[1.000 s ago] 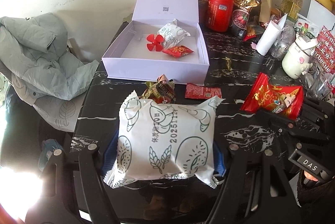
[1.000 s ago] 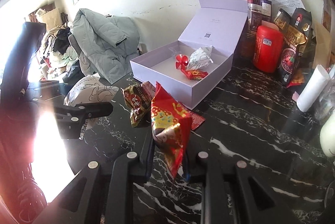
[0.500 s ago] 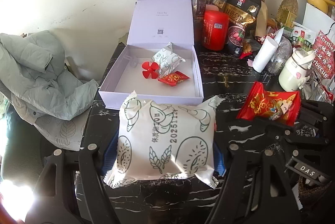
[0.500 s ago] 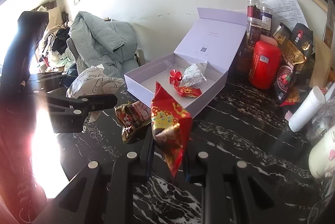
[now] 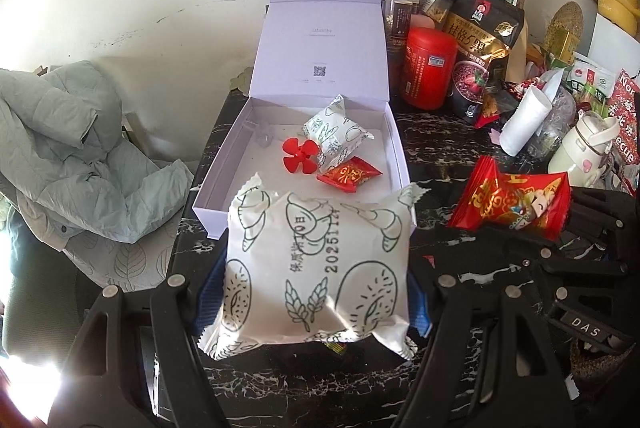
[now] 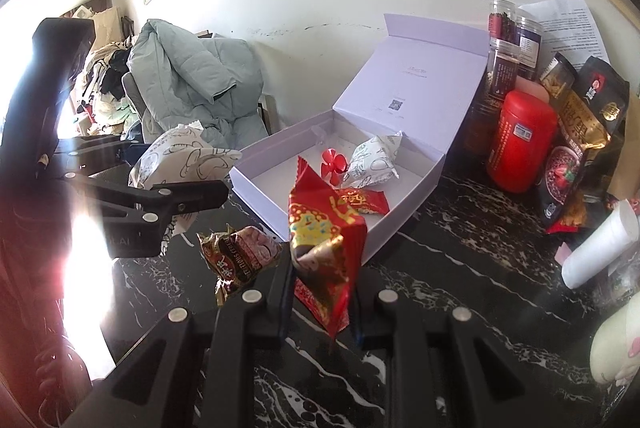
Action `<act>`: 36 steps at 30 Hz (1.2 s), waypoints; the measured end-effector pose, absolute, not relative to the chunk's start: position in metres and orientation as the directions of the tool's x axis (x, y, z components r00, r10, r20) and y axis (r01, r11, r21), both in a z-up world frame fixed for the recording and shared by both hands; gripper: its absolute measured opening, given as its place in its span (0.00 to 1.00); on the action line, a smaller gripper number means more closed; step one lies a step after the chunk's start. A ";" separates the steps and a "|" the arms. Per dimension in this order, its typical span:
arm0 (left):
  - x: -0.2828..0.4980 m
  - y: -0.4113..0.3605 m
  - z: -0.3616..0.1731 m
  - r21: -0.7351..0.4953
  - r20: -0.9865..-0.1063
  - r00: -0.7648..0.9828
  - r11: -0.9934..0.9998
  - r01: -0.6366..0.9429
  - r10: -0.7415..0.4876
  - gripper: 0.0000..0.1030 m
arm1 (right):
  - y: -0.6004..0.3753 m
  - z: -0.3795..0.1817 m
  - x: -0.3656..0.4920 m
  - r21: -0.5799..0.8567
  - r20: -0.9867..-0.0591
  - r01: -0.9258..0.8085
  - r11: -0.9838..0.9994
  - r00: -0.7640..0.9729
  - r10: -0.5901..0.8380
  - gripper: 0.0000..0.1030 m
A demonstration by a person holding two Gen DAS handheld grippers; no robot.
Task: Organize objects
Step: 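Lift and carry the white bag and red packet toward the lavender box, then lower the white bag and red packet into the lavender box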
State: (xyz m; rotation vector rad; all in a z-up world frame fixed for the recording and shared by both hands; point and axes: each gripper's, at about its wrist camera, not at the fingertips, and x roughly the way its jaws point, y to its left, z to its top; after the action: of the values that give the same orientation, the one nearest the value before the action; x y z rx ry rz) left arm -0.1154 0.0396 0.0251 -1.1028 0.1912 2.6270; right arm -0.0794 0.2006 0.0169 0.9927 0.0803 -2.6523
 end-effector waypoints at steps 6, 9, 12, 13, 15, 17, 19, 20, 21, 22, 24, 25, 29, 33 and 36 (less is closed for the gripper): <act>-0.139 0.036 0.026 0.007 -0.716 -0.667 -0.954 -0.301 0.205 0.69 | 0.199 0.016 -0.107 0.061 -0.651 0.324 -0.944 -0.704 -0.284 0.21; -0.150 0.034 0.027 0.004 -0.712 -0.671 -0.955 -0.298 0.206 0.69 | 0.200 0.016 -0.122 0.063 -0.650 0.325 -0.943 -0.704 -0.286 0.21; -0.163 0.033 0.028 0.004 -0.711 -0.673 -0.955 -0.295 0.205 0.69 | 0.201 0.016 -0.137 0.062 -0.648 0.329 -0.942 -0.705 -0.289 0.21; -0.167 0.032 0.028 0.004 -0.710 -0.674 -0.956 -0.294 0.204 0.69 | 0.200 0.016 -0.141 0.060 -0.649 0.329 -0.942 -0.705 -0.287 0.21; -0.174 0.030 0.029 0.003 -0.705 -0.679 -0.956 -0.292 0.205 0.69 | 0.200 0.017 -0.150 0.056 -0.649 0.330 -0.942 -0.706 -0.285 0.21; -0.182 0.029 0.030 0.002 -0.701 -0.682 -0.956 -0.293 0.207 0.69 | 0.200 0.018 -0.159 0.053 -0.648 0.333 -0.942 -0.706 -0.286 0.21; -0.190 0.029 0.031 0.005 -0.697 -0.687 -0.956 -0.292 0.206 0.69 | 0.198 0.020 -0.167 0.046 -0.647 0.339 -0.940 -0.706 -0.287 0.21; -0.195 0.028 0.032 0.006 -0.694 -0.690 -0.957 -0.291 0.205 0.69 | 0.198 0.022 -0.171 0.042 -0.645 0.342 -0.939 -0.708 -0.287 0.21; -0.198 0.028 0.033 0.006 -0.691 -0.693 -0.957 -0.291 0.206 0.69 | 0.197 0.024 -0.175 0.039 -0.643 0.343 -0.938 -0.711 -0.286 0.21; -0.202 0.027 0.034 0.006 -0.688 -0.696 -0.957 -0.291 0.207 0.69 | 0.196 0.025 -0.179 0.035 -0.640 0.345 -0.938 -0.713 -0.286 0.21; -0.211 0.026 0.036 0.010 -0.683 -0.702 -0.957 -0.289 0.205 0.69 | 0.196 0.028 -0.188 0.031 -0.634 0.348 -0.937 -0.718 -0.287 0.21; -0.215 0.026 0.036 0.013 -0.682 -0.704 -0.958 -0.286 0.201 0.69 | 0.196 0.028 -0.192 0.029 -0.632 0.348 -0.937 -0.720 -0.287 0.21; -0.233 0.027 0.035 0.017 -0.683 -0.703 -0.958 -0.287 0.198 0.69 | 0.198 0.028 -0.210 0.027 -0.630 0.351 -0.936 -0.721 -0.289 0.21; -0.251 0.031 0.035 0.018 -0.680 -0.705 -0.957 -0.290 0.201 0.69 | 0.201 0.029 -0.231 0.036 -0.633 0.365 -0.930 -0.712 -0.304 0.21; -0.267 0.035 0.035 0.012 -0.676 -0.707 -0.957 -0.291 0.207 0.69 | 0.208 0.031 -0.247 0.047 -0.624 0.362 -0.931 -0.718 -0.310 0.21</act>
State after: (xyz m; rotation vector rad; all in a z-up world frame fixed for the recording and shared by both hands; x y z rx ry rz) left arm -0.2669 0.0353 0.0347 -1.0371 0.1701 2.6712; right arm -0.2474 0.2076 0.0312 0.9293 0.1111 -2.6144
